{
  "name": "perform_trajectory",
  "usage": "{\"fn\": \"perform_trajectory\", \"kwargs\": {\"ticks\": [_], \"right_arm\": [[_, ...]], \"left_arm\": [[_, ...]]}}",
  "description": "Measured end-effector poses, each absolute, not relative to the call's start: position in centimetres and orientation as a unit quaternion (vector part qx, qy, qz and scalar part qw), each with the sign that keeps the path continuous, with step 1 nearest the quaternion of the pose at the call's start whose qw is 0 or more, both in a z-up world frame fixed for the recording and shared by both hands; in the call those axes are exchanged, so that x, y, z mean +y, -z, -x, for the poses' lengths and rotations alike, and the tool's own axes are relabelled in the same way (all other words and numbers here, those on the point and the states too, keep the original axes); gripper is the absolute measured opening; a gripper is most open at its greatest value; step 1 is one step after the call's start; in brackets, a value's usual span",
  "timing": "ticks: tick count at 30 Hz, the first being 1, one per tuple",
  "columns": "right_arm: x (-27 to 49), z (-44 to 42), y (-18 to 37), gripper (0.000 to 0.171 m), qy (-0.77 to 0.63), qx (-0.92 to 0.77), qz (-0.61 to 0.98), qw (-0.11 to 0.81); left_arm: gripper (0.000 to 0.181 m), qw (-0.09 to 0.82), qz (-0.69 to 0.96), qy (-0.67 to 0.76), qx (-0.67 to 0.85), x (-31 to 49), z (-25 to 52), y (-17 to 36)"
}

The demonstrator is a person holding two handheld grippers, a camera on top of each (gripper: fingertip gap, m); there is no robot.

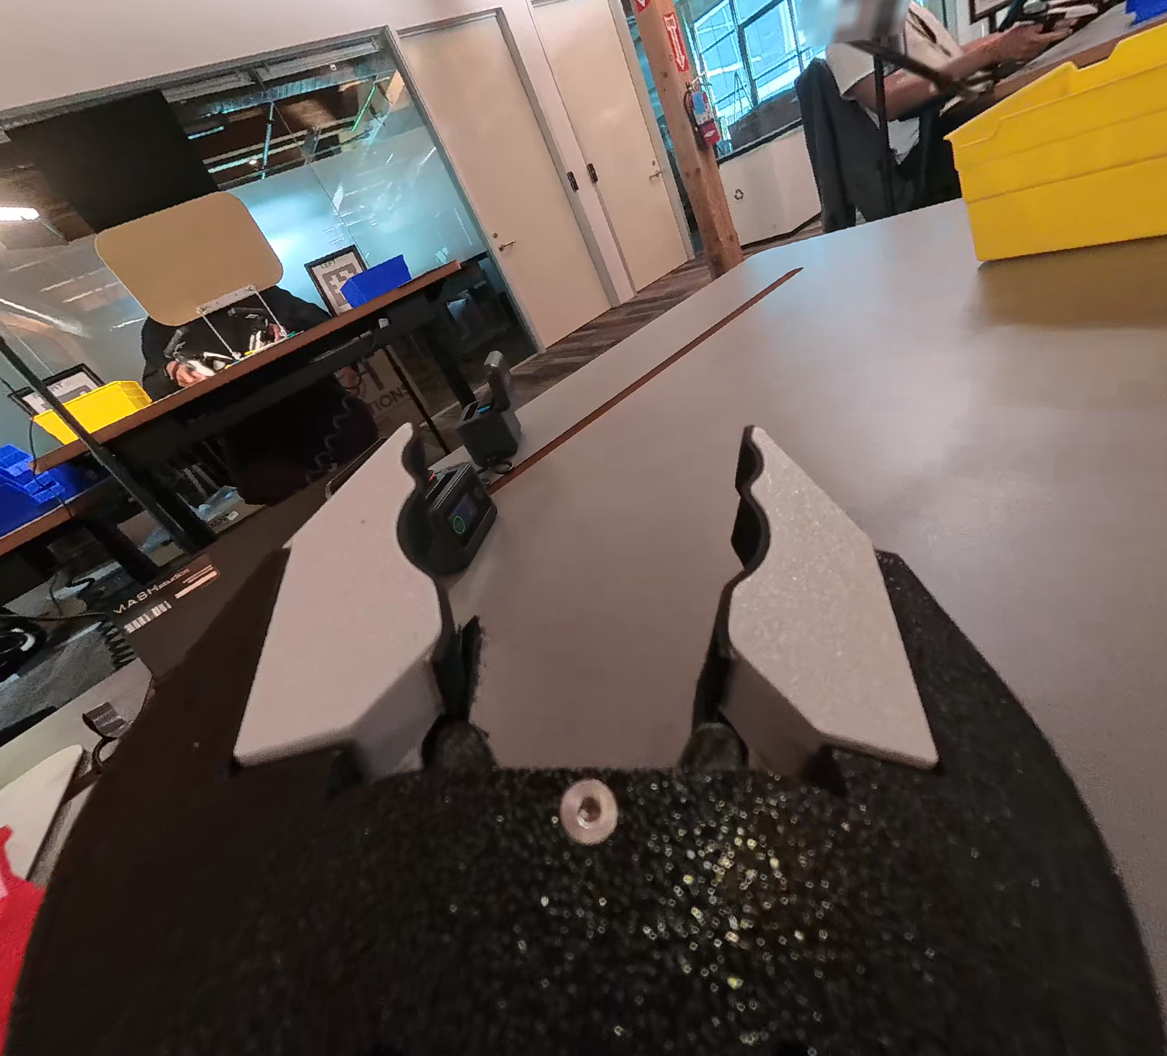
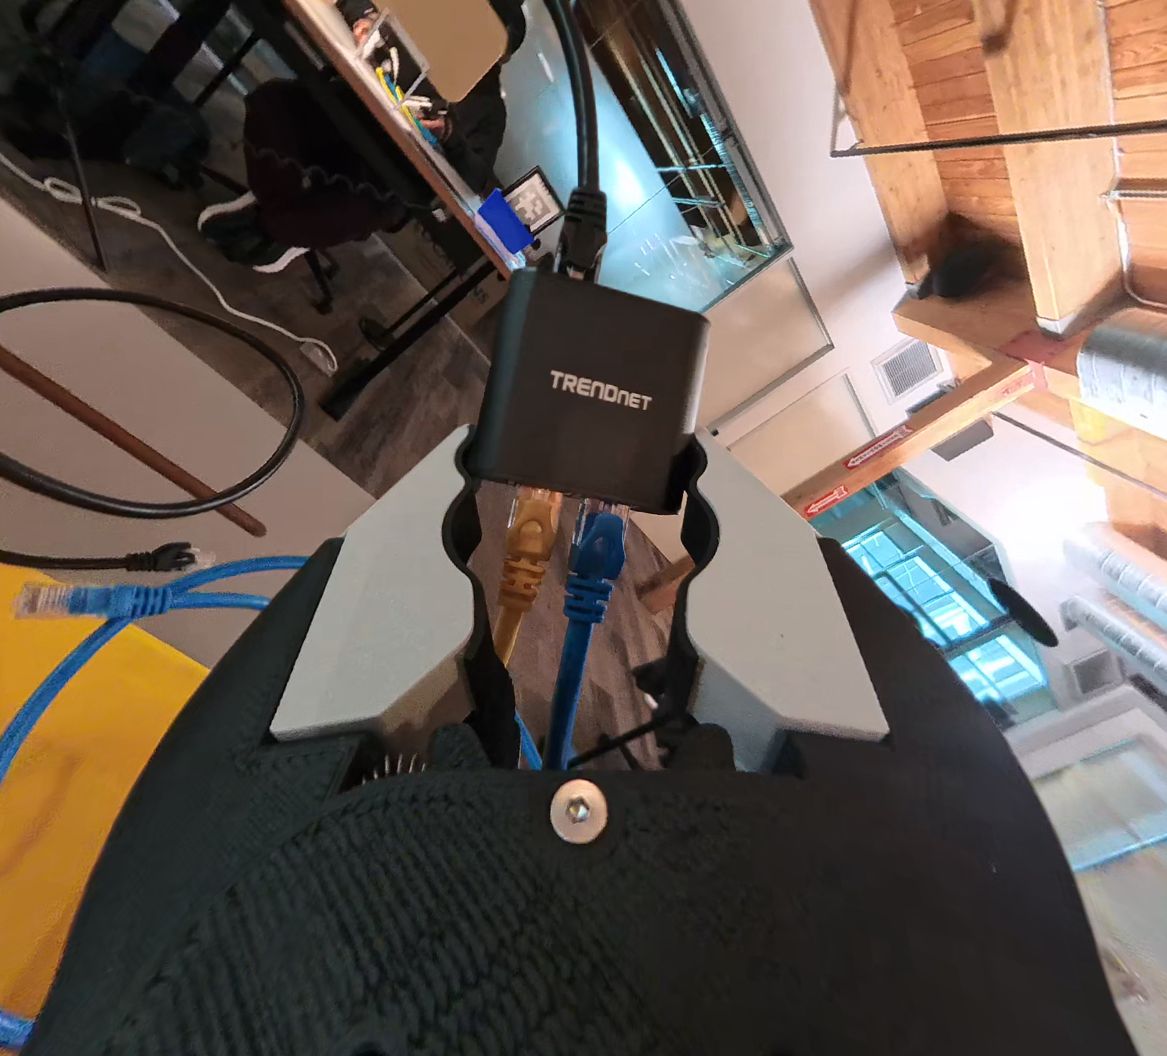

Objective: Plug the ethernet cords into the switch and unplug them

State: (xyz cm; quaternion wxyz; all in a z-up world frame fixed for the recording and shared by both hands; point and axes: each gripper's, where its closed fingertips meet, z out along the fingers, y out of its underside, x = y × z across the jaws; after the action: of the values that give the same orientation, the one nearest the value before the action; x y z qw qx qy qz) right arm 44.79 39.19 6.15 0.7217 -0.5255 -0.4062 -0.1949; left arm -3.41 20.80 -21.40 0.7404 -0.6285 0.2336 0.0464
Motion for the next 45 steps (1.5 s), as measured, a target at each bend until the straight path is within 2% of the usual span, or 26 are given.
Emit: {"fn": "perform_trajectory", "kwargs": {"ticks": [9, 16, 21, 31, 38, 45], "right_arm": [[39.0, -47.9, 1.1, 0.063, 0.114, -0.303, 0.553, 0.768], [38.6, -48.0, 6.9, 0.064, 0.065, -0.317, 0.604, 0.728], [39.0, -46.0, 13.2, 0.063, 0.052, -0.394, 0.682, 0.614], [39.2, -45.1, 26.1, 0.063, 0.103, -0.522, 0.807, 0.257], [39.0, -45.8, 28.6, 0.063, 0.111, -0.513, 0.844, 0.113], [39.1, -45.8, 30.3, 0.062, 0.126, -0.511, 0.849, 0.051]], "left_arm": [[0.096, 0.735, 0.629, -0.052, 0.248, 20.8, 2.9, 21.7], [0.095, 0.734, 0.63, -0.051, 0.249, 20.8, 2.9, 21.7], [0.095, 0.733, 0.63, -0.052, 0.252, 20.8, 2.7, 21.8], [0.095, 0.728, 0.63, -0.057, 0.263, 20.8, 2.3, 22.1], [0.096, 0.721, 0.632, -0.062, 0.278, 20.8, 1.9, 22.5], [0.096, 0.713, 0.632, -0.07, 0.296, 20.9, 1.4, 22.9]]}}
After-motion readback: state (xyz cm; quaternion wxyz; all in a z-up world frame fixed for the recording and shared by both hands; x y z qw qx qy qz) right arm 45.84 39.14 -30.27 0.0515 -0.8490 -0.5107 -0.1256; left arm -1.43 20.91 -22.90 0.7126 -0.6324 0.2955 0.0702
